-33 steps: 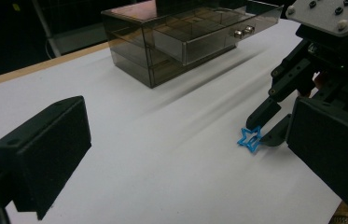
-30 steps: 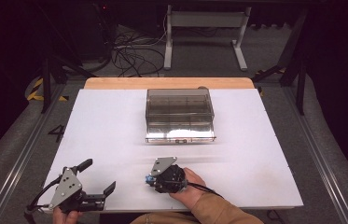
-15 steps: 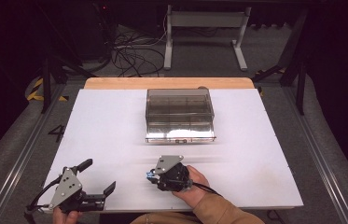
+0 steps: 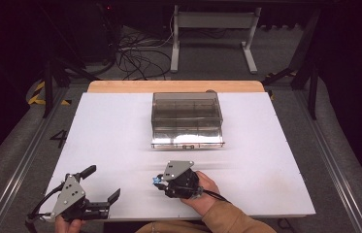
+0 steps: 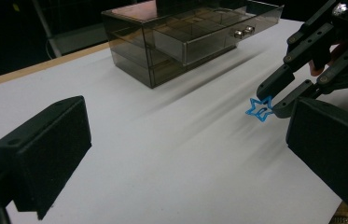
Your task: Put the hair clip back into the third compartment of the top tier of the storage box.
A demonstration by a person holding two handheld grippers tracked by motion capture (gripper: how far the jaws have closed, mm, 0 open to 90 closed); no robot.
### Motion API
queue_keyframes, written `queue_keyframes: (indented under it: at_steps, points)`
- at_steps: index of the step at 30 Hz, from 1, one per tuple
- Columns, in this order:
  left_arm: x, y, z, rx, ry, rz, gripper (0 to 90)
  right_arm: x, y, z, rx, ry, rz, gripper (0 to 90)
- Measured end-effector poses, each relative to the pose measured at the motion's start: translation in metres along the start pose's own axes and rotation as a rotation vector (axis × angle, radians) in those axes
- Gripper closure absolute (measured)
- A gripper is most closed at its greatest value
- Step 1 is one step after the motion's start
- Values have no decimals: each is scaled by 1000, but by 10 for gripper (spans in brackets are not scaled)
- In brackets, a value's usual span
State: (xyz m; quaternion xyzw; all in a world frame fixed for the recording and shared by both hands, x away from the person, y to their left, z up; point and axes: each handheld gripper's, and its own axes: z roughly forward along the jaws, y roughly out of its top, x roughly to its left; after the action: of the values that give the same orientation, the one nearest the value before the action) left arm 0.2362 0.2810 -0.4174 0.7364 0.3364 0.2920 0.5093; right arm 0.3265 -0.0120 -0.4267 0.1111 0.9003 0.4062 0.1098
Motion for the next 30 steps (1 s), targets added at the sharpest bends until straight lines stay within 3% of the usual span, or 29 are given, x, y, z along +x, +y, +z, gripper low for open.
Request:
queue_keyframes:
  at_steps: [8, 30]
  points:
    - [0, 0, 0, 3, 0, -1, 7, -4, 4, -8, 6, -30, -28, 704]
    - [0, 0, 0, 7, 0, 5, 8, -32, 12, -47, -21, -97, 21, 704]
